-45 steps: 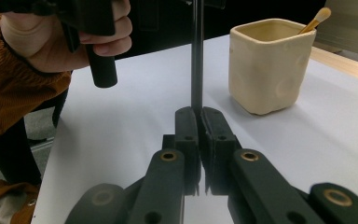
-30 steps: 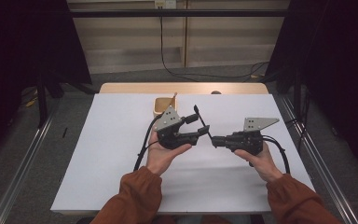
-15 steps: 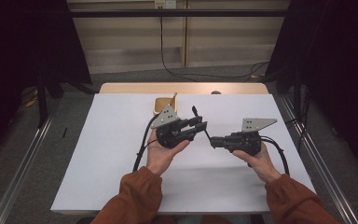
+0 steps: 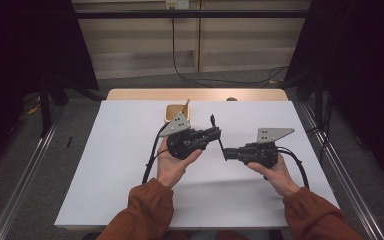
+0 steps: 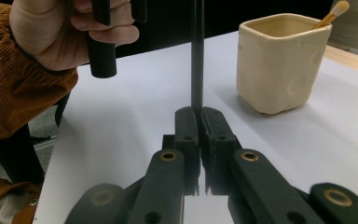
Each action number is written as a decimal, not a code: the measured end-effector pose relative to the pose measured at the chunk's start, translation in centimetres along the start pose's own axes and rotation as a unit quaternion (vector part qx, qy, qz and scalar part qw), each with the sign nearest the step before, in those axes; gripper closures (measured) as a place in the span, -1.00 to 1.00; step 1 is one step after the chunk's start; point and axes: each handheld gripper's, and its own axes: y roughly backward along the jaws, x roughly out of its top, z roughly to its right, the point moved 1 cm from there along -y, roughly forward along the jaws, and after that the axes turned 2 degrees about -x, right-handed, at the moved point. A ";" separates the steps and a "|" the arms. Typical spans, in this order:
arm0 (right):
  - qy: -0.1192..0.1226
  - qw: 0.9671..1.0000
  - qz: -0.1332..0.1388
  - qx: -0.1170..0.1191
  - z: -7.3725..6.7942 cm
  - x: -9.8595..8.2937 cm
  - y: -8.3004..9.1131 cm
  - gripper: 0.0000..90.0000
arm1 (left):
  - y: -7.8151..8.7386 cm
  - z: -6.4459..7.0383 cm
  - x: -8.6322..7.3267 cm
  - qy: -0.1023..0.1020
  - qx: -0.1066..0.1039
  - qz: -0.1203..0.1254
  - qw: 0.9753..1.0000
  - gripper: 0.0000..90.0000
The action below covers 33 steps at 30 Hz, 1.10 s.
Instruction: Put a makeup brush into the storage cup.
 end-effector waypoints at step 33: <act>-0.015 1.000 0.009 -0.021 -0.3 0.4 0.0 -0.11 | 0.2 0.1 -0.2 0.005 -0.003 -0.009 1.000 0.91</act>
